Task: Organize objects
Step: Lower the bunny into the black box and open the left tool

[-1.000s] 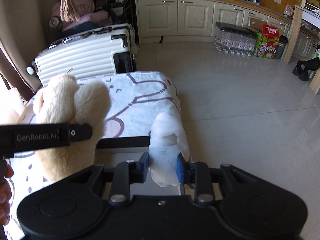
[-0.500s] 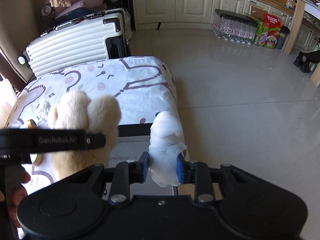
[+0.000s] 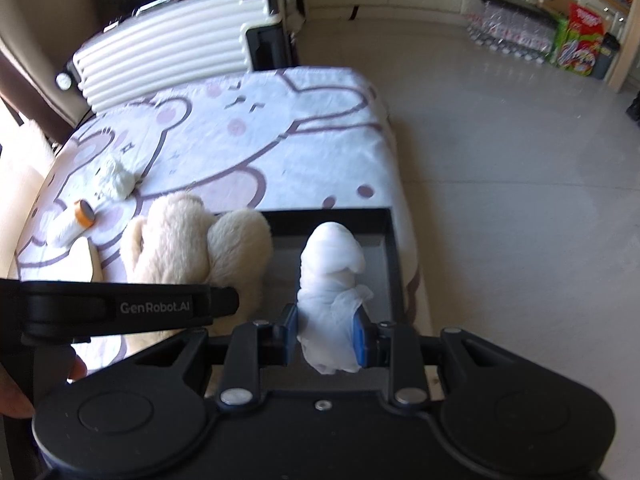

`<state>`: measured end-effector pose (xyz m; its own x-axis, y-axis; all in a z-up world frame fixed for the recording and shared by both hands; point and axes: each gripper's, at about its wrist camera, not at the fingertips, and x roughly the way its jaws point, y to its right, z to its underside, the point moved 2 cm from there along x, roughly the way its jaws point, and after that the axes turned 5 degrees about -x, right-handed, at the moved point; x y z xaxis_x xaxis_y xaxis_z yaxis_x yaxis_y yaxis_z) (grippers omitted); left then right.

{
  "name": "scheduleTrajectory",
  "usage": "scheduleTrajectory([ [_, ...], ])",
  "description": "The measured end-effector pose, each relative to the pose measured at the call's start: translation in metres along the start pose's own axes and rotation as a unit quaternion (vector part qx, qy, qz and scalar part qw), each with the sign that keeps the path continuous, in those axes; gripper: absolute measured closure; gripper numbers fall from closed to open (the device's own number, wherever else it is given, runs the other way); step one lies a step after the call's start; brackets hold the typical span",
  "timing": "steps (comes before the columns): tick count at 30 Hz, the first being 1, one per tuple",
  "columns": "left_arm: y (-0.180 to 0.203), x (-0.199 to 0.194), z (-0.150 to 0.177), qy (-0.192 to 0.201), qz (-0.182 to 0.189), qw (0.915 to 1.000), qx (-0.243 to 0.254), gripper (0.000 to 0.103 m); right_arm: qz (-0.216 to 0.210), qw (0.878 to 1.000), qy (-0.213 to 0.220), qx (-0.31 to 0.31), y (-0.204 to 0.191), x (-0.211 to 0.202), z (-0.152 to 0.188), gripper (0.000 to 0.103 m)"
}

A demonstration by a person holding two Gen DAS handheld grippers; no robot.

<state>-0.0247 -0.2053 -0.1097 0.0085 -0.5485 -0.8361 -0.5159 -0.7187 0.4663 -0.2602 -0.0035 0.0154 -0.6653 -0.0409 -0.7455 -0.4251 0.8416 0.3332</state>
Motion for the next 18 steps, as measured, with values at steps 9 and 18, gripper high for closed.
scheduleTrajectory([
  [9, -0.008, 0.008, 0.008, -0.023, -0.007, 0.9997, -0.006, 0.048, -0.008, 0.998, -0.049, 0.030, -0.004, 0.018, 0.002, 0.074],
  [18, -0.006, -0.010, 0.003, -0.011, 0.016, 0.9998, -0.001, 0.037, -0.010, 0.995, -0.074, 0.058, 0.003, 0.029, 0.007, 0.074],
])
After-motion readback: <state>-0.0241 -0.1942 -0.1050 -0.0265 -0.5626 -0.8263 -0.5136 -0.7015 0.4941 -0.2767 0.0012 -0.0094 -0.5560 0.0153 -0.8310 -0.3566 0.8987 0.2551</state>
